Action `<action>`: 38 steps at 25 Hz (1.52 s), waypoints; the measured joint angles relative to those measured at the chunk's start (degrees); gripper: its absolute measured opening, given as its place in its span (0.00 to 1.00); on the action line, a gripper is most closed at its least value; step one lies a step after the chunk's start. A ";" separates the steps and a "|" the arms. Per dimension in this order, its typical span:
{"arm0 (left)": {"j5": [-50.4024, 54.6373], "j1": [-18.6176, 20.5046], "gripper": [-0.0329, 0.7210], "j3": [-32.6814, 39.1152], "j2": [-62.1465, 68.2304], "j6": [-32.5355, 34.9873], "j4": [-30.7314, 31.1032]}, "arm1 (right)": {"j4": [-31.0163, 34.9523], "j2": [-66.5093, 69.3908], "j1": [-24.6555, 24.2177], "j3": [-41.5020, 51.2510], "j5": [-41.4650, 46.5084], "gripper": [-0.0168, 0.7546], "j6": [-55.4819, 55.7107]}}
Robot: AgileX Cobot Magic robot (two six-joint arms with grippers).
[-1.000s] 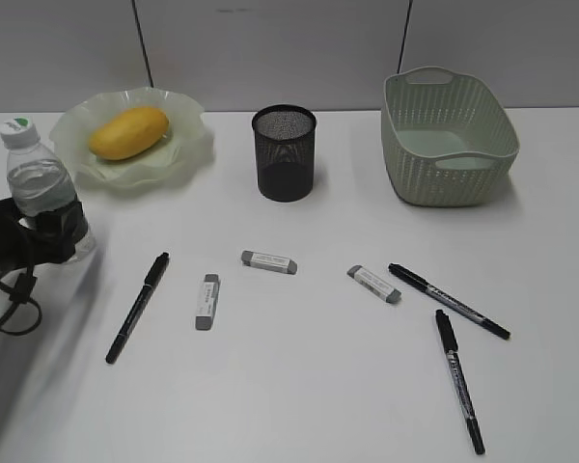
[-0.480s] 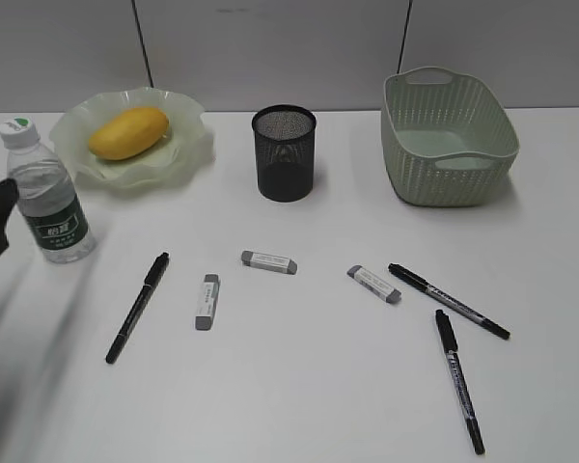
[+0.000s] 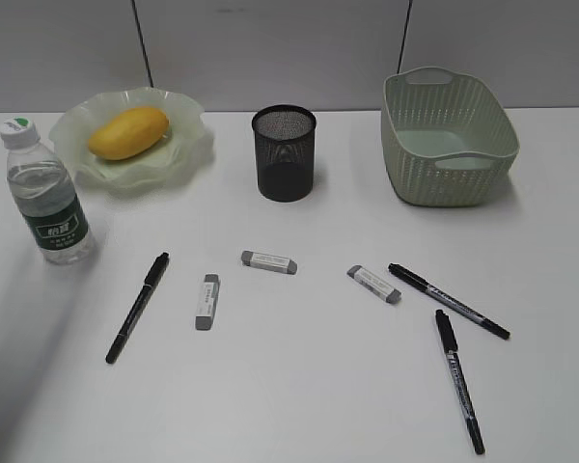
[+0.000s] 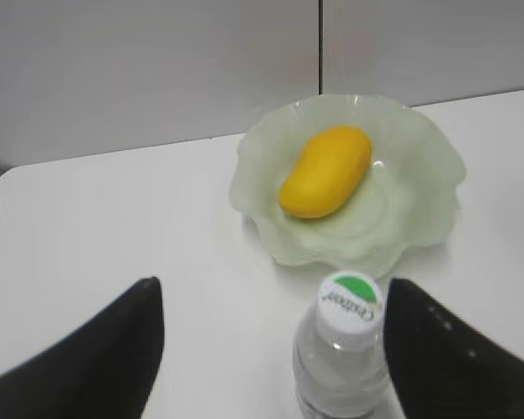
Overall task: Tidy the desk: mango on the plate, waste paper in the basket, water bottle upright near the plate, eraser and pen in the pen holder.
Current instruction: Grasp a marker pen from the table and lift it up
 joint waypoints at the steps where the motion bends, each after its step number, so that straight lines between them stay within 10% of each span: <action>1: 6.19 -0.01 0.83 -4.32 -0.20 0.00 0.06 | 0.00 0.00 0.00 0.00 0.00 0.69 0.00; 7: 40.98 0.06 0.82 -27.22 0.30 0.18 0.21 | 0.00 0.00 0.00 0.00 0.00 0.69 0.00; 11: 55.25 0.06 0.81 -30.06 -1.67 0.18 0.21 | 0.00 0.00 0.00 0.00 0.00 0.69 0.00; 38: 58.86 0.28 0.79 11.07 -66.33 -2.87 -1.86 | 0.06 0.00 0.00 0.00 0.00 0.69 0.00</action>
